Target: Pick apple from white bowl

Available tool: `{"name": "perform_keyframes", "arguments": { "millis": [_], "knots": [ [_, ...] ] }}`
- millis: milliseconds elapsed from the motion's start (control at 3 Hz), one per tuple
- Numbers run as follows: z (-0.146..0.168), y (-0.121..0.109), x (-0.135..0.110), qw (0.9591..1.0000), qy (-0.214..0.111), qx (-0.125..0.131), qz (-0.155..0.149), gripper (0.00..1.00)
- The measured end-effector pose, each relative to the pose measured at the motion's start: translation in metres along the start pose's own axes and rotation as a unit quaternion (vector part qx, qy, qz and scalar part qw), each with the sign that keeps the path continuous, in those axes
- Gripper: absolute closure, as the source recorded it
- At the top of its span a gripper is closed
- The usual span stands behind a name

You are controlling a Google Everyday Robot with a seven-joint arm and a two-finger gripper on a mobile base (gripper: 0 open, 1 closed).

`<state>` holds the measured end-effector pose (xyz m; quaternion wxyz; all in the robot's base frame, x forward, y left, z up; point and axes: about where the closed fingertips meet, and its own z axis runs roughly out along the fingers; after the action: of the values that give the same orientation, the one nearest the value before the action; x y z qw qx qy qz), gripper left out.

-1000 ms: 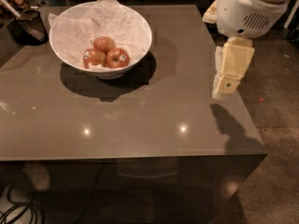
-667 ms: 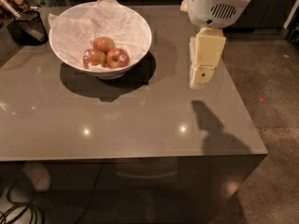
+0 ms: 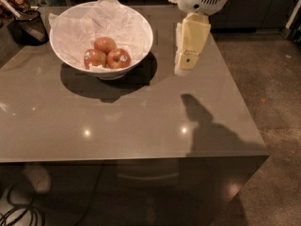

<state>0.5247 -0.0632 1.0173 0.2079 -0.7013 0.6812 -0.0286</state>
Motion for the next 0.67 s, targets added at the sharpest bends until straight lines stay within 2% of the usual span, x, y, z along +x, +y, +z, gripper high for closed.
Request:
{"name": "perform_keyframes", "arguments": {
  "millis": [333, 667],
  "knots": [
    [0.007, -0.02, -0.026, 0.9994, -0.031, -0.009, -0.012, 0.18],
    [0.014, -0.032, -0.044, 0.9985, -0.048, -0.019, -0.022, 0.39]
  ]
}}
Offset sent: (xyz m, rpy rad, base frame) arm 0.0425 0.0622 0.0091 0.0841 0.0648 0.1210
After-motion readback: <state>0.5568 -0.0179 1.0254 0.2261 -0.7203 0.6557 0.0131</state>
